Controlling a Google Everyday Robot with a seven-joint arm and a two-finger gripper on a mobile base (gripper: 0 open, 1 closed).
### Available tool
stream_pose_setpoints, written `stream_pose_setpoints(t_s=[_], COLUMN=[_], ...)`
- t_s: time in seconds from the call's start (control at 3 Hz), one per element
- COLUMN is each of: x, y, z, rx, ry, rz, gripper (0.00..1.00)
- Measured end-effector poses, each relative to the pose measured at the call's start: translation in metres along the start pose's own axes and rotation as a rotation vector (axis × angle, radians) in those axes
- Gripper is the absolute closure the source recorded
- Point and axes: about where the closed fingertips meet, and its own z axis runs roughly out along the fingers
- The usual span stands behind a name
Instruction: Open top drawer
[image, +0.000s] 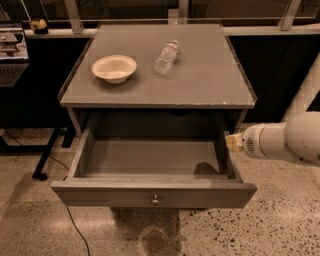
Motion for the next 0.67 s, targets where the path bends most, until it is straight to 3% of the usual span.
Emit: stream_pose_setpoints(t_s=[0.67], x=[0.0000], y=[0.0000], z=[0.0000], rx=[0.000], ry=[0.000], rz=[0.000], gripper=[0.11])
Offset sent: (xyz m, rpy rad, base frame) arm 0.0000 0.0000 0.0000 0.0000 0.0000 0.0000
